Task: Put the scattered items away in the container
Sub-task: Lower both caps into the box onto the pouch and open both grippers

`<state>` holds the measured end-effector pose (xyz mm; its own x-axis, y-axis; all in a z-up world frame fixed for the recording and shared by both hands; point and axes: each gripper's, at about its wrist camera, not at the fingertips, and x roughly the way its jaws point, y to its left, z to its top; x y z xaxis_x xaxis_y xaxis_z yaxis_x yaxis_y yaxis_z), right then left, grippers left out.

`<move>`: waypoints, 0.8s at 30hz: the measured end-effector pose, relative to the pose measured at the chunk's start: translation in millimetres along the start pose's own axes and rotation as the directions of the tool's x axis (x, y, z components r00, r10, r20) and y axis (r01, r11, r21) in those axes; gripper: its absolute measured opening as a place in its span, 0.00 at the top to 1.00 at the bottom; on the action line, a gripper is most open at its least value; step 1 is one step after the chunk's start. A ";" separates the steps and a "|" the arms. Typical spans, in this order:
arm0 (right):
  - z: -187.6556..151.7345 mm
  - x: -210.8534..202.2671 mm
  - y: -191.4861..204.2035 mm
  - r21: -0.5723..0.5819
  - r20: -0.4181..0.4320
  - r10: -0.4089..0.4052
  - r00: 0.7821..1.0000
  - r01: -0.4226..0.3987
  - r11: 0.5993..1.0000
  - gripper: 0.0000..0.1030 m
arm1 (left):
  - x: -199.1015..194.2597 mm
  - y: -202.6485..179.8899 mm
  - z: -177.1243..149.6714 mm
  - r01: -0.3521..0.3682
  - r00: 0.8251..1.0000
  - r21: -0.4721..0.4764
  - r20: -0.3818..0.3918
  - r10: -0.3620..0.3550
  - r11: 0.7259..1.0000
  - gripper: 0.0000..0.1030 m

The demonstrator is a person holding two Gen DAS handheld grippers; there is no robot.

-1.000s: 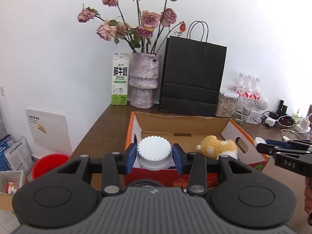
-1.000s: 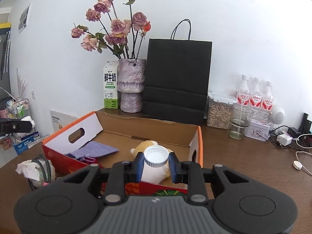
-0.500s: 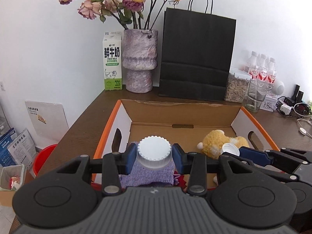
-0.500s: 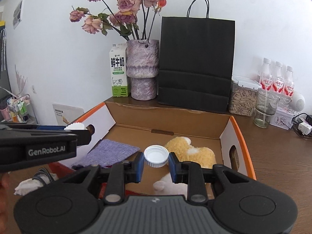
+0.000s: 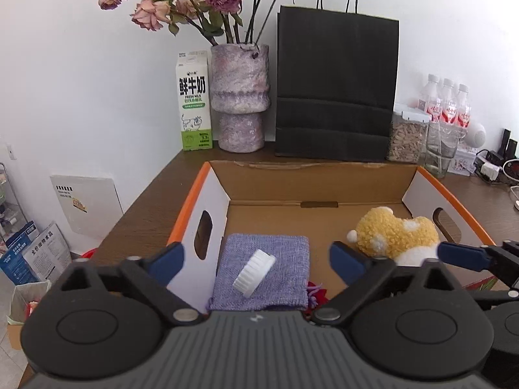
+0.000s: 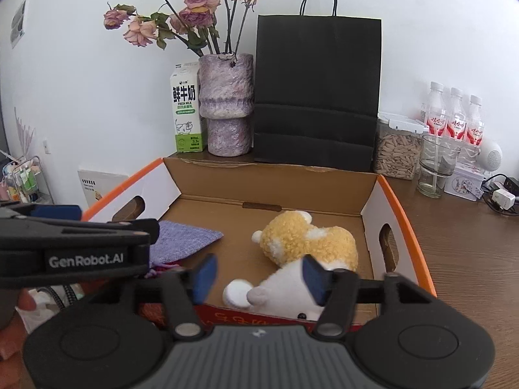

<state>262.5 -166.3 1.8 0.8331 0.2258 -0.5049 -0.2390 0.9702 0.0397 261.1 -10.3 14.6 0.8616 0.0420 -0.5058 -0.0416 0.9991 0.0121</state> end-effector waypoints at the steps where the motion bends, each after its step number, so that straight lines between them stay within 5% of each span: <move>1: 0.4 -4.0 -1.3 0.005 0.022 0.004 1.000 -0.004 1.000 0.07 | -3.2 2.0 0.9 0.000 1.000 -0.007 0.018 0.000 1.000 0.00; 4: 1.6 -11.6 -2.8 0.005 0.052 -0.003 0.999 0.002 1.000 0.00 | -7.4 6.5 2.9 0.000 0.999 -0.025 0.037 0.001 1.000 0.00; 12: -2.4 -16.4 -11.5 0.052 0.067 -0.028 0.997 0.025 0.998 0.00 | -11.0 17.1 -0.3 0.004 0.999 -0.070 0.051 -0.001 0.998 0.00; 24: -34.7 -51.8 -22.0 0.077 0.149 -0.098 0.984 0.087 0.993 0.00 | -47.3 32.0 -38.5 0.005 0.983 -0.081 0.185 0.010 0.997 0.00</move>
<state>207.3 -202.3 -2.8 0.9174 0.1400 -0.3725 -0.1261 0.9901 0.0615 199.5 19.2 5.6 0.9398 0.0534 -0.3375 -0.0780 0.9952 -0.0599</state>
